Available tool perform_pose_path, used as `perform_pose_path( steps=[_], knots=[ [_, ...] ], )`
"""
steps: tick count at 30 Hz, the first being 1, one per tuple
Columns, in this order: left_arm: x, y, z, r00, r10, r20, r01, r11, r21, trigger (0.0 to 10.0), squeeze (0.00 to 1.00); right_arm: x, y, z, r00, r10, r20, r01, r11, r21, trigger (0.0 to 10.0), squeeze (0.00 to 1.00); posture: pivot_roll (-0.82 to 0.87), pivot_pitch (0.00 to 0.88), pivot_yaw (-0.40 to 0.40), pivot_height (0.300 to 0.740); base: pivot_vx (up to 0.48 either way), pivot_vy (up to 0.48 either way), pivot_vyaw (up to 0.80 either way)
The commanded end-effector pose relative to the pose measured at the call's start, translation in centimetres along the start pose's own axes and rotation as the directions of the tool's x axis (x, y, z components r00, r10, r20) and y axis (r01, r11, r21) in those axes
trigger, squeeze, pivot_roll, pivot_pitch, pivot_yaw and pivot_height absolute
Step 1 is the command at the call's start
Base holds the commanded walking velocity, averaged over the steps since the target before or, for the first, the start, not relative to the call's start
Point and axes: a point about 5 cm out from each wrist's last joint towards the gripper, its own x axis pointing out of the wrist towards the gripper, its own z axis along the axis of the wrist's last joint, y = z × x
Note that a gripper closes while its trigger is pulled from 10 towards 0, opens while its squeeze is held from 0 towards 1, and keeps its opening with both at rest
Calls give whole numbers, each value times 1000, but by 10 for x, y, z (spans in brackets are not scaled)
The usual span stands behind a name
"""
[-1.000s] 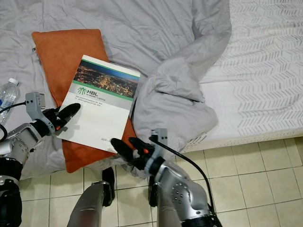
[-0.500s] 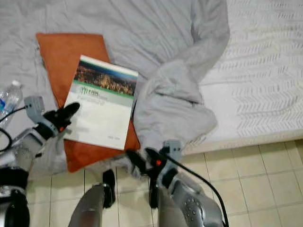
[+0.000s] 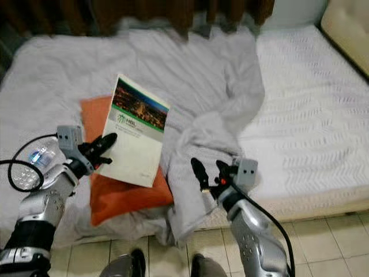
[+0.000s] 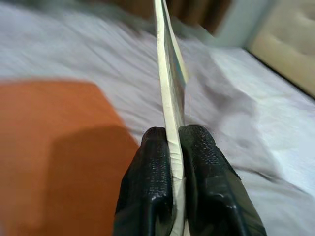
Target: Clean up the room
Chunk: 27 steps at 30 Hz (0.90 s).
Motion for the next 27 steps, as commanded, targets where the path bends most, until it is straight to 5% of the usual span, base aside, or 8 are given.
perform_pose_path(
  steps=[1, 5, 8, 11, 27],
  knots=[
    [-6, 7, 1, 996, 92, 0, -92, 991, 92, 10000, 0, -5, -10, 7, 996, -72, 45, 75, 994, -81, 10000, 0, -39, 0, 0, 740, 0, 0, 0],
    [-27, -1, -3, 990, 134, 46, -140, 971, 194, 10000, 0, -33, -35, 14, 970, -197, 145, 235, 917, -324, 10000, 0, -40, 0, 1, 740, 0, 0, 0],
    [-39, -15, -5, 992, 104, 65, -118, 959, 256, 10000, 0, -48, -50, 5, 948, -281, 147, 315, 886, -339, 10000, 0, -34, 0, 8, 740, 0, 0, 0],
    [-46, -30, -7, 995, 67, 79, -82, 973, 214, 10000, 0, -57, -54, -6, 941, -314, 124, 337, 882, -329, 10000, 0, -34, 0, 15, 740, 96, -126, 0],
    [-39, -62, -53, 998, 55, -27, -49, 981, 188, 10000, 0, -46, -51, -29, 955, -289, 68, 296, 918, -264, 10000, 0, -88, 0, 45, 740, 293, -377, 0]
  ],
)
